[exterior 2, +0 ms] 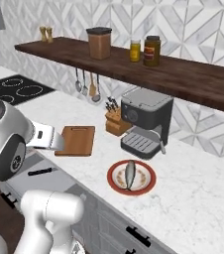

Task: Pick up the knife from the drawer and place it on the cutting board. Then place the meat from the plate to the cutting board.

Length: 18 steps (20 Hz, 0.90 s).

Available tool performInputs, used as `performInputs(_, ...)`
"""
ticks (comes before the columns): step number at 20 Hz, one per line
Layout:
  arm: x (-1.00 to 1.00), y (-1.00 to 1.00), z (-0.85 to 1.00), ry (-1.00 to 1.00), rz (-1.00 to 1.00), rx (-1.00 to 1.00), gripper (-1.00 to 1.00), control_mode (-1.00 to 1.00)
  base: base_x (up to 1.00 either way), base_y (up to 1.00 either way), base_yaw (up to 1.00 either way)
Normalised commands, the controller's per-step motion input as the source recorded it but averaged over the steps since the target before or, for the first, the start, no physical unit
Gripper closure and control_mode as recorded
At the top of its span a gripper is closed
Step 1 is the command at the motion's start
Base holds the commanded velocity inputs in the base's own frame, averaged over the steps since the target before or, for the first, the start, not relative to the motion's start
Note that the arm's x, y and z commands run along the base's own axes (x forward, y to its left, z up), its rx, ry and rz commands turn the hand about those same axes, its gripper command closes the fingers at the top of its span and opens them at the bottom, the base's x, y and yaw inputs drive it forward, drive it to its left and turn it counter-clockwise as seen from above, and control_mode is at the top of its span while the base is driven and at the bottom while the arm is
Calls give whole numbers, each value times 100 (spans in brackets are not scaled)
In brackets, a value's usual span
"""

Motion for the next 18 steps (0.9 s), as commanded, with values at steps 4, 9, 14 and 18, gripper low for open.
performInputs(4, 0, 0, 0, 0, 0, 0, -100, 100, 58, -15, 16)
performInputs(9, 0, 0, 0, 0, 0, 0, -100, 100, 20, -25, 35)
performInputs(14, 0, 0, 0, 0, 0, 0, -100, 100, 15, -10, 41)
performInputs(18, 16, 42, -1, 13, 20, 0, -100, -100, 0, 0, 0)
